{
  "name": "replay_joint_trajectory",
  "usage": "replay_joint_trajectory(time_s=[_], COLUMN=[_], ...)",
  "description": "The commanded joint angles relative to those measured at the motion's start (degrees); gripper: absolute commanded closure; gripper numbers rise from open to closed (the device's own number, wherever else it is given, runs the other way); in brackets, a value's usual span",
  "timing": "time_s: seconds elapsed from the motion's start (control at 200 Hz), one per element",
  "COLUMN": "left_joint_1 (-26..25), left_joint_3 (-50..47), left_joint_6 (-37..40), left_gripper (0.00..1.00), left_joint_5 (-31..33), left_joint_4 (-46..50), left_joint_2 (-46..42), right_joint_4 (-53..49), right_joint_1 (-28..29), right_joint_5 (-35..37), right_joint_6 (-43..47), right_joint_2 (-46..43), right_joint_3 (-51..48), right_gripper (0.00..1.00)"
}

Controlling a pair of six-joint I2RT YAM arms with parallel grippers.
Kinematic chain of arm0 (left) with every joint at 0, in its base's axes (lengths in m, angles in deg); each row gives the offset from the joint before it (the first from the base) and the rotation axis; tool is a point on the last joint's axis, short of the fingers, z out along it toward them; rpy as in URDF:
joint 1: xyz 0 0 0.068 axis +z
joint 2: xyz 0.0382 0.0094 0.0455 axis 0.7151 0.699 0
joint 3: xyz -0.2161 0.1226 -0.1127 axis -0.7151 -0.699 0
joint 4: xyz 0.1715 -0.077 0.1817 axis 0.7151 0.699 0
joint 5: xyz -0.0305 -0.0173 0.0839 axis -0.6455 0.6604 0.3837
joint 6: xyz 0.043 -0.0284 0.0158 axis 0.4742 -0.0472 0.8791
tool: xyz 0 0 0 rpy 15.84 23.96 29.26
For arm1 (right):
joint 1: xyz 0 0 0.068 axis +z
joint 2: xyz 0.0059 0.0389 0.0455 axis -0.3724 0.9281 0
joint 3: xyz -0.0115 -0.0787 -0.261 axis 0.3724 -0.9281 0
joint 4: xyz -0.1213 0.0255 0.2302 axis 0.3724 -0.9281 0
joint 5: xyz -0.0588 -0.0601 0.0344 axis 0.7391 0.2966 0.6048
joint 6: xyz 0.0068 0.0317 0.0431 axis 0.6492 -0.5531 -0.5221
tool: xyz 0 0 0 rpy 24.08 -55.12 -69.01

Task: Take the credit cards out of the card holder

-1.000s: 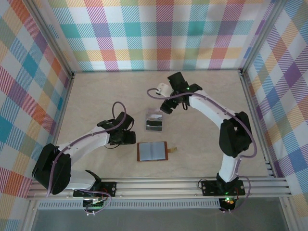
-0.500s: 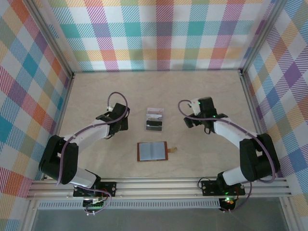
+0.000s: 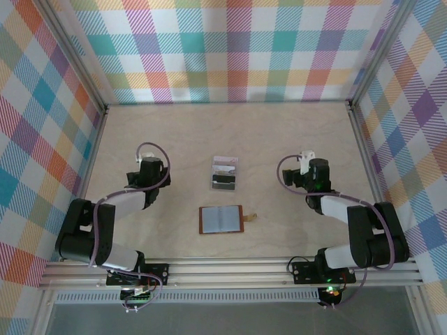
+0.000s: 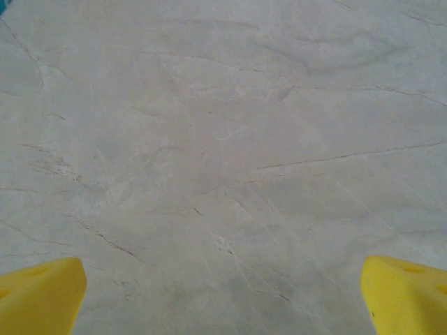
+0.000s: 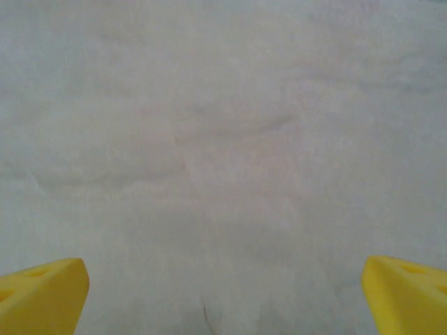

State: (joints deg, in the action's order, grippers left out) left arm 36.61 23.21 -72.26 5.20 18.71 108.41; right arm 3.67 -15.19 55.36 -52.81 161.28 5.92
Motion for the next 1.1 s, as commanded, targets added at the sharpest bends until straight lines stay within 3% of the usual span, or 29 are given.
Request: replay_joint_trajectory(time_s=[0.0,0.12,0.21,0.345,1.095], left_joint_1=[3.2,6.5,6.5,6.1,4.5], left_joint_3=[-0.9,-3.3,-3.1,-6.3,-6.4], left_joint_6=[2.1,1.0,2.2,4.7,5.9], left_gripper=[0.00,0.00,0.00,0.00,0.00], left_joint_5=[-5.8,-10.7,-12.9,-17.3,-15.7], left_joint_4=[-14.1,-21.2,-20.7,-29.7,-29.9], left_joint_2=[0.2,2.6,2.7,6.1,6.3], right_joint_4=[12.1,13.2,16.9,16.4,16.7], right_joint_1=[-2.2,-4.3,-6.0,-6.3,-6.0], right_joint_5=[-5.9,-6.7,-8.0,-8.2,-8.0], right_joint_6=[-3.8,-6.2,-8.1,-8.1,-7.8], right_joint_2=[3.0,5.4,8.0,7.8,8.1], right_joint_3=[-0.9,-0.4,-1.2,-1.3,-1.2], right_gripper=[0.00,0.00,0.00,0.00,0.00])
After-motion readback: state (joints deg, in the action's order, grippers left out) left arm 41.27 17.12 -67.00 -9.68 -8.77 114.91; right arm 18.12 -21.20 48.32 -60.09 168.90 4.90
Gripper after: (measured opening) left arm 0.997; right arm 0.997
